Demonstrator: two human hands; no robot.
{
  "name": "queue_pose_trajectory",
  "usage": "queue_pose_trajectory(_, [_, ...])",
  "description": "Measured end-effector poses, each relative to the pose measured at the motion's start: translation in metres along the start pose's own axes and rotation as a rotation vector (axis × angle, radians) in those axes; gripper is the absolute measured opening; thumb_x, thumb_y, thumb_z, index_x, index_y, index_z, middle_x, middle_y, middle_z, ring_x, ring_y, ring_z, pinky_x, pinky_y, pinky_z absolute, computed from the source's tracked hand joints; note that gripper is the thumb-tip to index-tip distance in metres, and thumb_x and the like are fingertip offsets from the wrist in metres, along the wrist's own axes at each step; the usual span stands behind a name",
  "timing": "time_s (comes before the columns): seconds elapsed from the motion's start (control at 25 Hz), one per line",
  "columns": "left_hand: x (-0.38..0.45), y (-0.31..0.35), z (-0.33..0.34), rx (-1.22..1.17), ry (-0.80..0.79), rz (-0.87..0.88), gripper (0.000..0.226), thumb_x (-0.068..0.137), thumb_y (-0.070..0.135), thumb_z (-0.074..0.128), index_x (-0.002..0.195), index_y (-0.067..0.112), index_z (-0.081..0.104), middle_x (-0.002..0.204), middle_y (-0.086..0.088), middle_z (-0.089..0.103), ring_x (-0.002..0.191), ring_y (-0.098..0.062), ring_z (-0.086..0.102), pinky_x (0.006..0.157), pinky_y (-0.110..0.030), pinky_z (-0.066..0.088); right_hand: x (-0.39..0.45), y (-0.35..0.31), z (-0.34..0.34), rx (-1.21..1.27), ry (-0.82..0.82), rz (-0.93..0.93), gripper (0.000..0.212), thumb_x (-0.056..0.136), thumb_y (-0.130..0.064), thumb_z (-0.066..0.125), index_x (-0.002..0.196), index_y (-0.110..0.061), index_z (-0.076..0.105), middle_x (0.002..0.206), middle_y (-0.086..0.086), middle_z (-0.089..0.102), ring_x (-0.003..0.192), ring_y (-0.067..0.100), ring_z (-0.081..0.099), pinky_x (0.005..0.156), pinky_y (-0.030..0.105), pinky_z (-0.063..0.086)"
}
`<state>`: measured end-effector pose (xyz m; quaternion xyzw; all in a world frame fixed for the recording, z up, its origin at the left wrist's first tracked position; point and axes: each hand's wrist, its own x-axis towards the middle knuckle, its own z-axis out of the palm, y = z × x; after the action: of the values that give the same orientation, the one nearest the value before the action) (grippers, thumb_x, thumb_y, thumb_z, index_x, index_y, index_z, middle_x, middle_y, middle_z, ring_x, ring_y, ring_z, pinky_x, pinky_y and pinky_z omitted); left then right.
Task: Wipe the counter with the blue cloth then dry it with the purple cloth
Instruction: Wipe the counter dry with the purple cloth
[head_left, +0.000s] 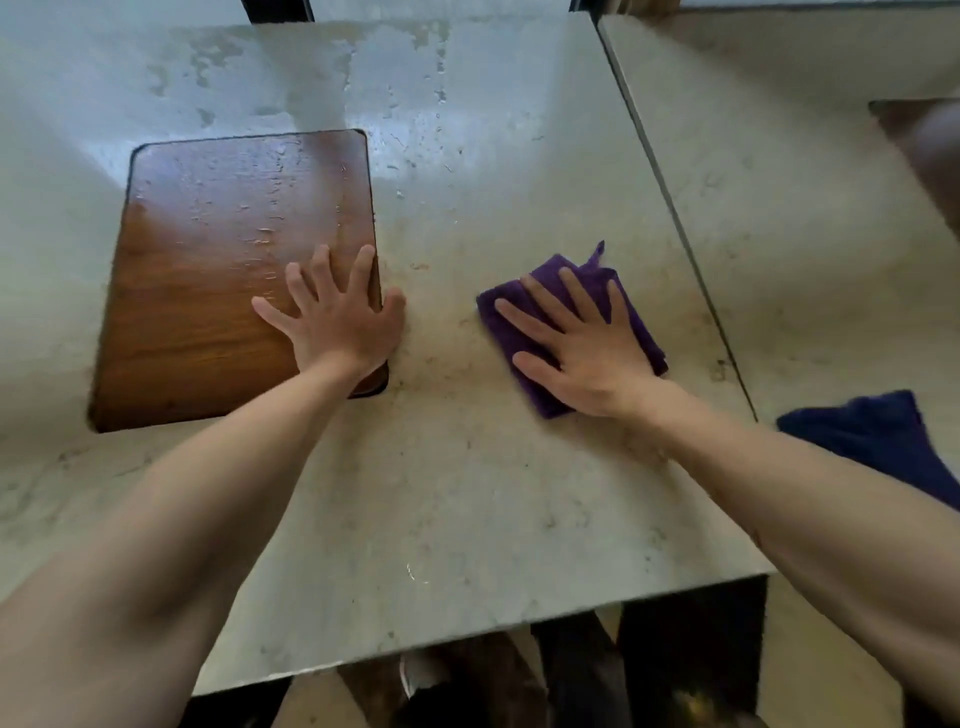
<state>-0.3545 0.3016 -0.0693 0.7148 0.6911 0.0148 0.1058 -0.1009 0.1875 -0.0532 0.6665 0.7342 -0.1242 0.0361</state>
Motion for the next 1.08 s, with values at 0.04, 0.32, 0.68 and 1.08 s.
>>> queue_pose_trajectory(0.04, [0.001,0.000,-0.001,-0.008,-0.021,0.001,0.061,0.088,0.064,0.016,0.146,0.045,0.022,0.161,-0.005,0.012,0.149,-0.036,0.000,0.108,-0.077,-0.005,-0.028,-0.009,0.007,0.018,-0.004,0.030,0.060,0.095,-0.068,0.013,0.151,-0.059,-0.006,0.167,-0.016,-0.009,0.153,0.025,-0.018,0.116,0.066,-0.013])
queue_pose_trajectory(0.32, [0.000,-0.004,-0.004,-0.039,-0.054,0.025,0.066,0.086,0.065,0.012,0.147,0.042,0.019,0.160,-0.007,0.011,0.150,-0.038,-0.003,0.106,-0.078,-0.008,-0.173,-0.079,0.059,0.086,0.107,0.473,0.062,0.096,-0.067,0.013,0.154,-0.052,-0.003,0.168,-0.011,-0.005,0.154,0.025,-0.012,0.116,0.068,-0.009])
queue_pose_trajectory(0.68, [-0.002,-0.001,-0.003,0.043,-0.037,0.049,0.063,0.092,0.062,0.011,0.152,0.041,0.011,0.164,-0.006,0.002,0.149,-0.040,-0.004,0.107,-0.079,-0.004,-0.118,-0.151,0.065,0.107,0.163,0.672,0.069,0.096,-0.061,0.026,0.159,-0.038,0.012,0.168,0.002,0.010,0.153,0.041,0.008,0.111,0.077,0.006])
queue_pose_trajectory(1.08, [0.035,-0.046,-0.043,-0.184,0.137,0.054,0.038,0.099,0.047,0.037,0.134,0.038,0.047,0.137,-0.003,0.045,0.127,-0.031,0.040,0.106,-0.059,0.024,0.076,-0.071,0.008,0.107,0.162,0.637,0.065,0.097,-0.063,0.010,0.156,-0.045,-0.011,0.169,-0.002,-0.007,0.153,0.039,-0.009,0.110,0.077,0.000])
